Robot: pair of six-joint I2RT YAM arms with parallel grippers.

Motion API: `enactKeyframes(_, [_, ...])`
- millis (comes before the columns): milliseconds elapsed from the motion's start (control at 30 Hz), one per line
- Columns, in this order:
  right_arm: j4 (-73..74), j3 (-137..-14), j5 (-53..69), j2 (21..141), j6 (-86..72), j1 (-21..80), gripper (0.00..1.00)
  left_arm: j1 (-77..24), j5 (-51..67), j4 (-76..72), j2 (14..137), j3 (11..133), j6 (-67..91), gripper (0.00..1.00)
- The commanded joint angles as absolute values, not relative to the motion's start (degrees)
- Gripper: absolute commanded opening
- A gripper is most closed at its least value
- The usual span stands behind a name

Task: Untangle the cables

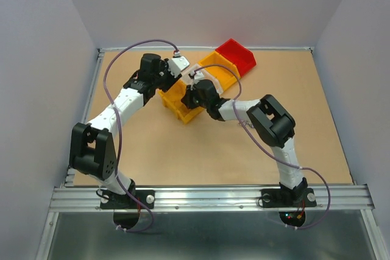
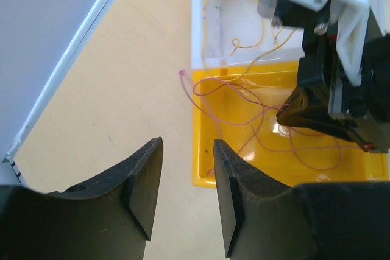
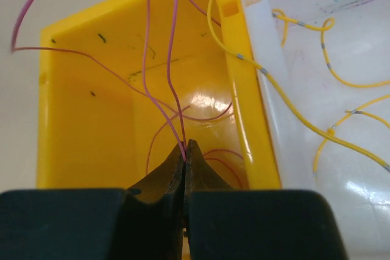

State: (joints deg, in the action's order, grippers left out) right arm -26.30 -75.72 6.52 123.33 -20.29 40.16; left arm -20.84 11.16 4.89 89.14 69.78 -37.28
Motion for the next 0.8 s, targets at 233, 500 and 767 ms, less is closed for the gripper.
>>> enactKeyframes(233, [-10.91, -90.34, -6.23, 130.60, -15.38, 43.24, 0.01, -18.73, 10.81, 1.32, 91.23, 71.19, -32.09, 0.50])
enactKeyframes(500, [-10.37, -91.32, -6.94, 130.08, -14.41, 43.42, 0.04, -17.31, 12.48, 3.07, 96.06, 74.09, -30.68, 0.49])
enactKeyframes(767, [-11.95, -94.30, -7.74, 128.14, -15.29, 43.42, 0.04, -16.70, 13.62, 5.10, 100.19, 76.90, -29.45, 0.34])
